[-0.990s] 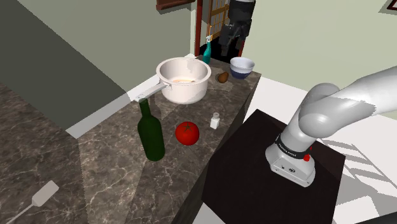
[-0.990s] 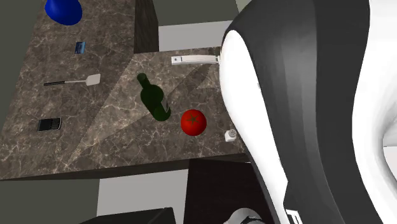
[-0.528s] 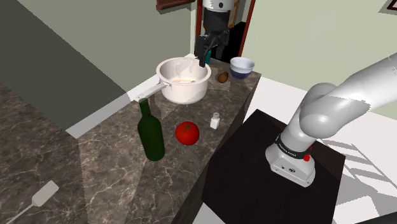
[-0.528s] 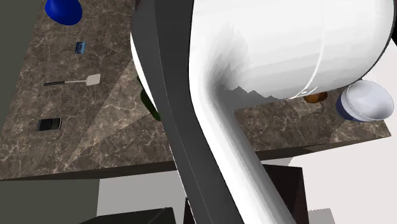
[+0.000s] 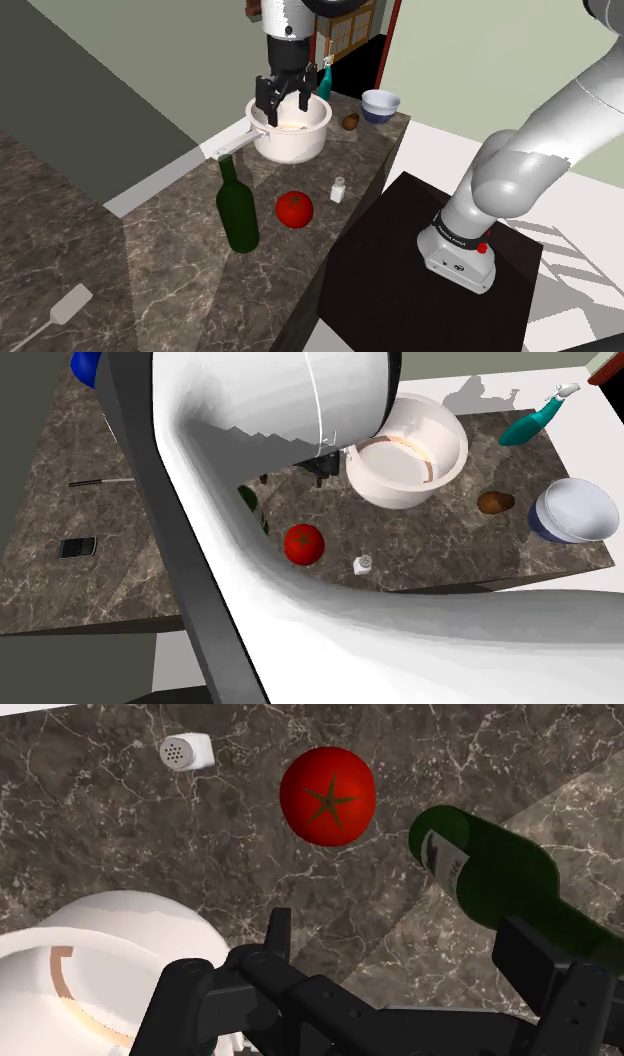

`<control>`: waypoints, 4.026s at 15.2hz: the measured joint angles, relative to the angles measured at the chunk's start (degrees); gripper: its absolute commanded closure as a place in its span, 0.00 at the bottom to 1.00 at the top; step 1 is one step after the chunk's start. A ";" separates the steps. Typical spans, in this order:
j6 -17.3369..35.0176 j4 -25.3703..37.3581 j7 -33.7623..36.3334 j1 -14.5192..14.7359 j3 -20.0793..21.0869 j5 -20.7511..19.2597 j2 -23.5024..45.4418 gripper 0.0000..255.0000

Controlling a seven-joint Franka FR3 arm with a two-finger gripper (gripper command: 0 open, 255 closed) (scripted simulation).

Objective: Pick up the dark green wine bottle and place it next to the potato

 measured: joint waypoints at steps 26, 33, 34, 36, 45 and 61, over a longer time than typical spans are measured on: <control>6.86 17.44 15.18 6.26 7.51 -9.74 26.96 0.00; 6.86 17.45 15.18 6.26 7.51 -9.74 26.95 1.00; 6.86 17.45 15.18 6.26 7.51 -9.74 26.95 1.00; 6.87 17.45 15.17 6.26 7.51 -9.74 26.94 1.00; 1.80 21.81 15.04 6.30 7.68 -9.29 26.17 1.00; -10.97 35.74 15.52 7.28 8.04 -9.83 27.44 1.00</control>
